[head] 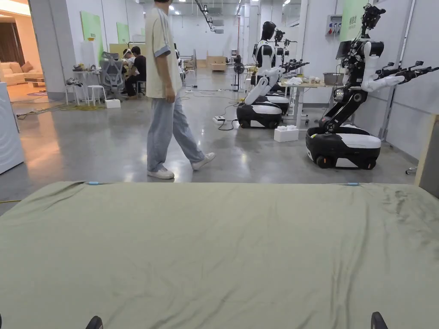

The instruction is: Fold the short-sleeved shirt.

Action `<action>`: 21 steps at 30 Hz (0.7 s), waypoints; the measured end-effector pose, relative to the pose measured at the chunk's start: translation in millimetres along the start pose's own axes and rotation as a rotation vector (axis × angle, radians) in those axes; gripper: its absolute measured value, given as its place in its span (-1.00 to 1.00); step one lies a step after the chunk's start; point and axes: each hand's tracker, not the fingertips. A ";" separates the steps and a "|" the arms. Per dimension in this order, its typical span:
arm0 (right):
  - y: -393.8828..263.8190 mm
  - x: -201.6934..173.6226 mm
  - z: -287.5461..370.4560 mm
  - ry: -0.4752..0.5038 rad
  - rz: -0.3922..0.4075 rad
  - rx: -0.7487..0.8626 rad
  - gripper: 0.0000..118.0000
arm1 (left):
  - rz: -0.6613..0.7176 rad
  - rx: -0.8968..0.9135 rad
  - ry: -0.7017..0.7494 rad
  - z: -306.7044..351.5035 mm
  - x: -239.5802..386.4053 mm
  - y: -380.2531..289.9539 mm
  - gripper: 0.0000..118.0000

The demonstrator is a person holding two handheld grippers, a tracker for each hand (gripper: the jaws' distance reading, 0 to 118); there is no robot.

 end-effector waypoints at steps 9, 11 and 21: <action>0.5 3.8 -0.7 0.015 -0.028 0.003 1.00 | 0.215 -0.087 -0.173 -17.2 -7.7 -4.4 1.00; 0.6 2.2 -1.4 0.020 -0.017 -0.001 1.00 | 0.254 -0.067 -0.176 -15.3 -8.0 1.0 1.00; 2.0 -3.1 -2.5 0.047 -0.028 0.008 1.00 | 0.192 -0.149 -0.185 -21.1 8.3 -3.9 1.00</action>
